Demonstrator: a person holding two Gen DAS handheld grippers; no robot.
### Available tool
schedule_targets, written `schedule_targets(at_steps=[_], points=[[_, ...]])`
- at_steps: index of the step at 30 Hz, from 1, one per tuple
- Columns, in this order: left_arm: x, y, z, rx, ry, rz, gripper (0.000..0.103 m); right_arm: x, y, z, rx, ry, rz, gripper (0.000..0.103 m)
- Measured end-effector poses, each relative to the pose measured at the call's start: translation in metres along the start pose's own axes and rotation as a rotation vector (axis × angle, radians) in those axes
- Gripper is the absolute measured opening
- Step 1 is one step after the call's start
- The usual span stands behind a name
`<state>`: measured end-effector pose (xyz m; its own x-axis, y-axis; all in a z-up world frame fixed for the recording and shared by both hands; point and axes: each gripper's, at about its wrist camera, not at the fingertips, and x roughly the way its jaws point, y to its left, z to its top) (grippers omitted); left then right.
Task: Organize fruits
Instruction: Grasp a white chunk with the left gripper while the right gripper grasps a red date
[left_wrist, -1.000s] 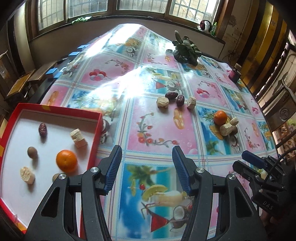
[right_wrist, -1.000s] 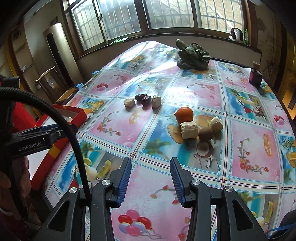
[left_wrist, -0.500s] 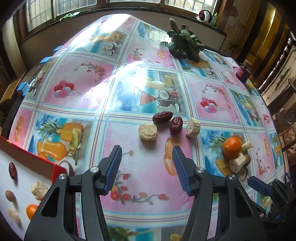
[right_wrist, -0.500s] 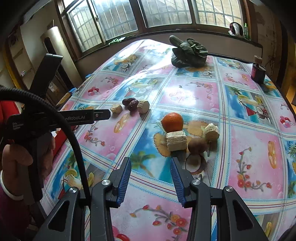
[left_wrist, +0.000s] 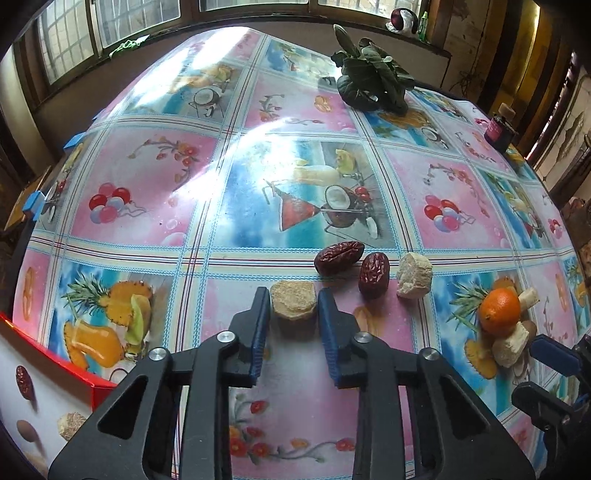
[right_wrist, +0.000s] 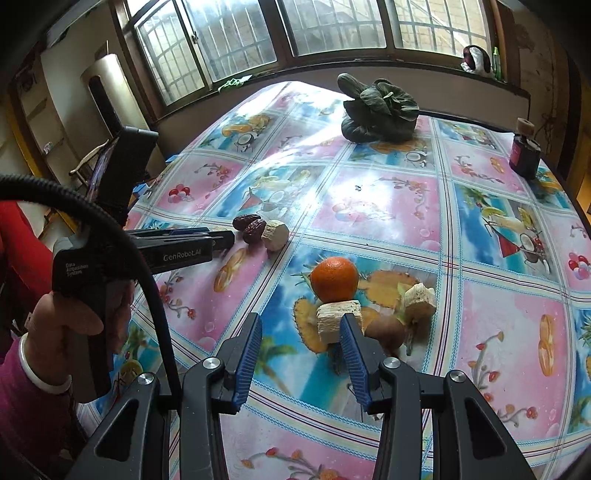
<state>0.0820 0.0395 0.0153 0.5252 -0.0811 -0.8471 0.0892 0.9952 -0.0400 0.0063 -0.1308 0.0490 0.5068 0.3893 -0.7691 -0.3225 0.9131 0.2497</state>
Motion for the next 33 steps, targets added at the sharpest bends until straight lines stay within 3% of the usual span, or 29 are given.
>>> schedule_targets(at_steps=[7,17,24,33], points=[[-0.019,0.012,-0.009,-0.057,-0.013,0.018,0.024,0.008,0.014,0.012,-0.040,0.007,0.029,0.042],[-0.058,0.041,-0.032,-0.112,-0.039,0.037,0.024,0.062,0.053,0.045,-0.127,0.093,0.199,0.042],[-0.070,0.055,-0.038,-0.128,-0.048,0.026,0.024,0.094,0.053,0.062,-0.213,0.097,0.083,0.042],[-0.066,0.060,-0.038,-0.136,-0.037,0.014,0.024,0.112,0.054,0.076,-0.395,0.101,0.039,0.042]])
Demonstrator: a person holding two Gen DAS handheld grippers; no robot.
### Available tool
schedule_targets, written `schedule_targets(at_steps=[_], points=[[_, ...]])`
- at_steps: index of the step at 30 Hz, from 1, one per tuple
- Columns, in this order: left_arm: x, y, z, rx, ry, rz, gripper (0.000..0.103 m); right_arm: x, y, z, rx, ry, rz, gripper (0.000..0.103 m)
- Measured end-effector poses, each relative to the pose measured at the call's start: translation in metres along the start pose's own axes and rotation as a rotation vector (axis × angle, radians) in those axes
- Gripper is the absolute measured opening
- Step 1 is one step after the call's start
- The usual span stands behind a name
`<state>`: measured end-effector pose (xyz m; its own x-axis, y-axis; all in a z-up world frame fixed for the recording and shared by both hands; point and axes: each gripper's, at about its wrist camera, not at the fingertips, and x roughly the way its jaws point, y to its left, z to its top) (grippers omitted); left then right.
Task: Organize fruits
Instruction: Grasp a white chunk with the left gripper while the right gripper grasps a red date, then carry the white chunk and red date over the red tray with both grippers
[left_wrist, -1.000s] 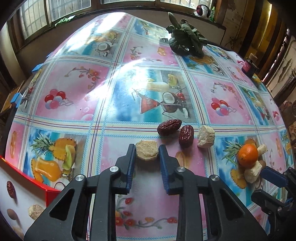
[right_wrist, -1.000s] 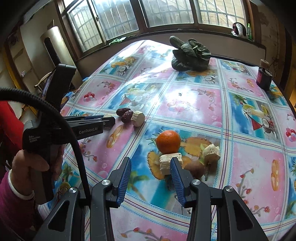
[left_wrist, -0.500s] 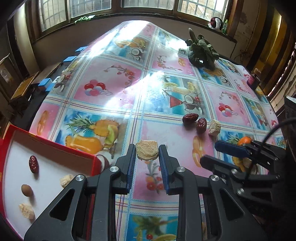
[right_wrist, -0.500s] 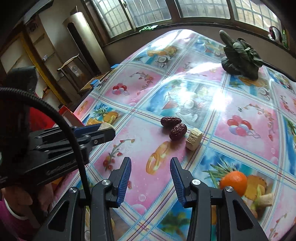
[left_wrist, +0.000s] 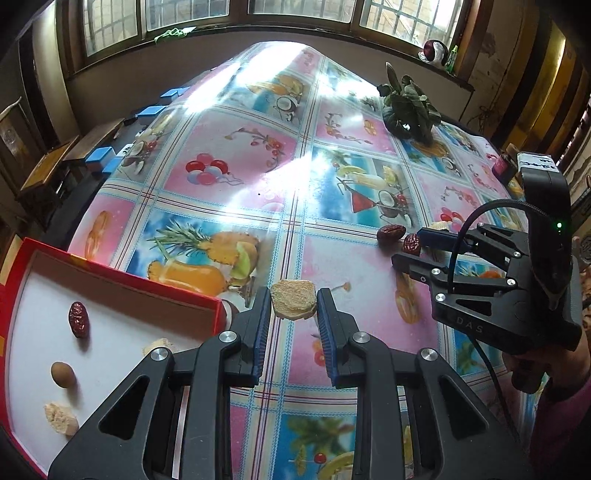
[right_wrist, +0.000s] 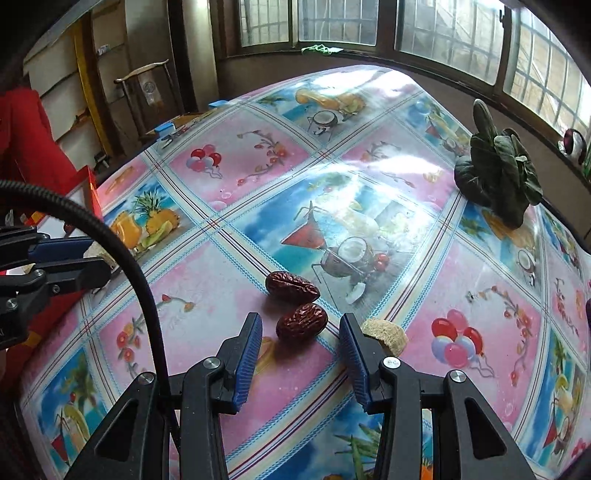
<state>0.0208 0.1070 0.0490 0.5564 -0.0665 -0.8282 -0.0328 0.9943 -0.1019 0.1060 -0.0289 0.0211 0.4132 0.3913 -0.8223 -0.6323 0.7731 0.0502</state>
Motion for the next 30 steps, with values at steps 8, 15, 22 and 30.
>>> schedule_targets(at_steps=[8,15,22,30], points=[[-0.008,0.000,-0.006,0.000,-0.005,-0.001,0.024,-0.015,0.005,-0.012,0.083,-0.009,0.045,0.027],[-0.031,0.007,-0.025,0.009,-0.017,0.004,0.024,-0.059,0.035,-0.039,0.143,-0.073,0.067,0.027],[-0.056,0.029,-0.052,-0.004,-0.023,0.033,0.024,-0.082,0.073,-0.057,0.173,-0.107,0.108,0.027],[-0.072,0.043,-0.082,-0.005,-0.043,0.087,0.024,-0.091,0.110,-0.066,0.171,-0.112,0.117,0.027]])
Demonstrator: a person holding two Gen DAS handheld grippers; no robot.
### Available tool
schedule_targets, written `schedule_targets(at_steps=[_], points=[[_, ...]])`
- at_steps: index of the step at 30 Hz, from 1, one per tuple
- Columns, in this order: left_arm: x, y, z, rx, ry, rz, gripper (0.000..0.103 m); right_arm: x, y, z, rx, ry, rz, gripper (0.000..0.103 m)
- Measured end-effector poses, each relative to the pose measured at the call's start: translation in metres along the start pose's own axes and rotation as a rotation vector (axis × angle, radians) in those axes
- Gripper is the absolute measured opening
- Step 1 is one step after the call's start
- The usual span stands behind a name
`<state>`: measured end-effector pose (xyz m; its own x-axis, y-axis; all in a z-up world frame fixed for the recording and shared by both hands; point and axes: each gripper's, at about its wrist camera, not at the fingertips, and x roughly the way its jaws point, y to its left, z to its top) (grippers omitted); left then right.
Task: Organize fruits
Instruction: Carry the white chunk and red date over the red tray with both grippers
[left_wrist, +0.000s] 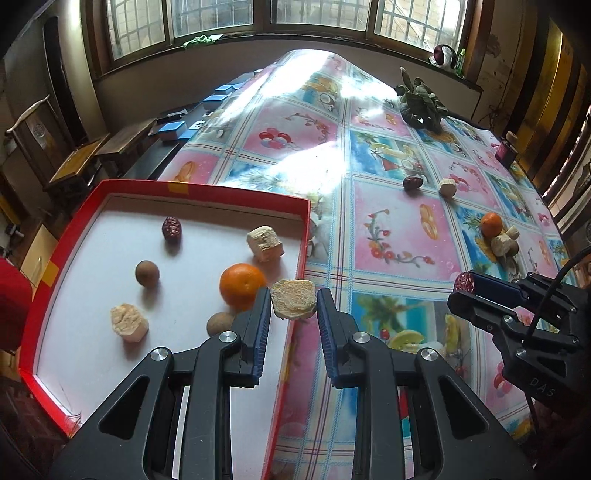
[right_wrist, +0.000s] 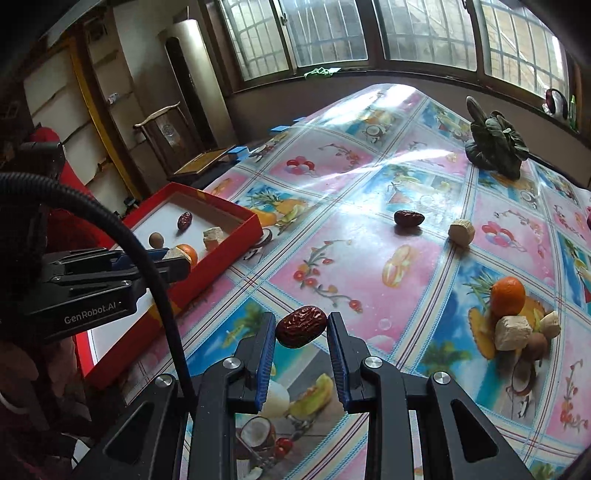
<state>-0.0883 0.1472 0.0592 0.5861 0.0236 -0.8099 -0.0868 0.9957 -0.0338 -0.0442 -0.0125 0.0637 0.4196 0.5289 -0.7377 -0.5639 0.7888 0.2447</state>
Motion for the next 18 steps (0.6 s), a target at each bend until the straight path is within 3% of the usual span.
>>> schedule_targets(at_steps=[12,18], points=[[-0.020,0.032,-0.018,-0.023,-0.055,0.080,0.024,0.000,0.047,-0.002,-0.060,-0.001,0.027,0.027],[-0.021,0.051,-0.026,-0.053,-0.049,0.081,0.024,0.006,0.069,0.002,-0.098,0.002,0.041,0.027]])
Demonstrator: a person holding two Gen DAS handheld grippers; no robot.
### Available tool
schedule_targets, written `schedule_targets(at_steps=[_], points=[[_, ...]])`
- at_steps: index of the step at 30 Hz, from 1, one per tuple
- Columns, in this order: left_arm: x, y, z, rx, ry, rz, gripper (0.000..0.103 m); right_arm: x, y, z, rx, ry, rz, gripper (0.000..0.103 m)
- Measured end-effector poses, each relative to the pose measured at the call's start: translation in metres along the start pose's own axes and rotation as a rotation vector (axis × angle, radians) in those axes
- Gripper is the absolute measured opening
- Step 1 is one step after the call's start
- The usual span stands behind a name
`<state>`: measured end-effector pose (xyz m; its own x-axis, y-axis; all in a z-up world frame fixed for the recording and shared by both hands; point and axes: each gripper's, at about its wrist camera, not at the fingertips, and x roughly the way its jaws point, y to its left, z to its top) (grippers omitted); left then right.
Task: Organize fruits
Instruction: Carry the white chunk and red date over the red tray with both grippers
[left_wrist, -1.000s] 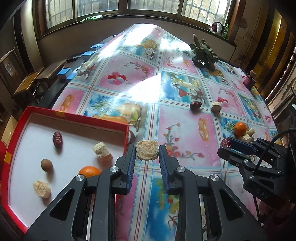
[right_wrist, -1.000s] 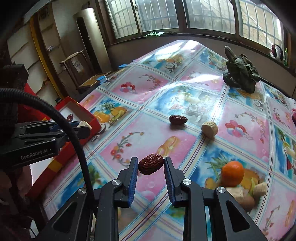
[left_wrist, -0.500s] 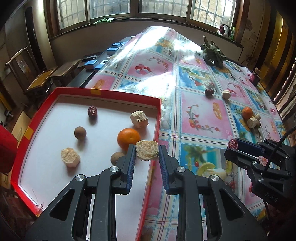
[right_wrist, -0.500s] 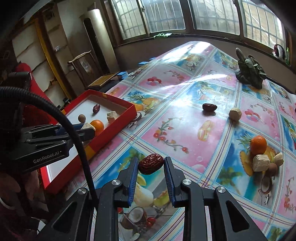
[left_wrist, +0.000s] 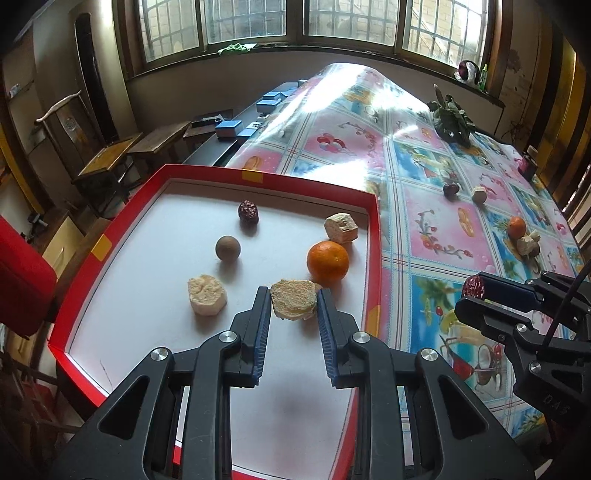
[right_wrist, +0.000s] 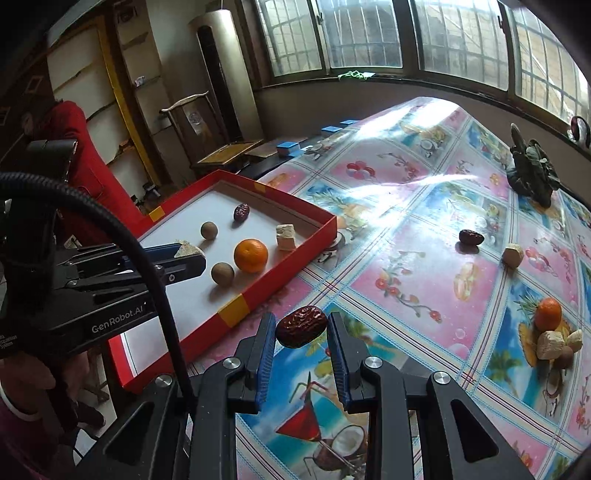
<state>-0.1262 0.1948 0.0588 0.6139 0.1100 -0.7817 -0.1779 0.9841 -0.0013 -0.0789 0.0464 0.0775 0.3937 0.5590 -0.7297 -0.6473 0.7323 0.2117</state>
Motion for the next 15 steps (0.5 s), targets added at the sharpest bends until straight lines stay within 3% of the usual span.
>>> schedule_targets(at_steps=[10,15], points=[[0.003,0.040,-0.014,-0.079,0.054,-0.050,0.024,0.020,0.031,0.012,-0.065,0.026,0.029,0.027],[0.003,0.051,-0.017,-0.086,0.058,-0.039,0.024,0.033,0.047,0.020,-0.100,0.047,0.052,0.027]])
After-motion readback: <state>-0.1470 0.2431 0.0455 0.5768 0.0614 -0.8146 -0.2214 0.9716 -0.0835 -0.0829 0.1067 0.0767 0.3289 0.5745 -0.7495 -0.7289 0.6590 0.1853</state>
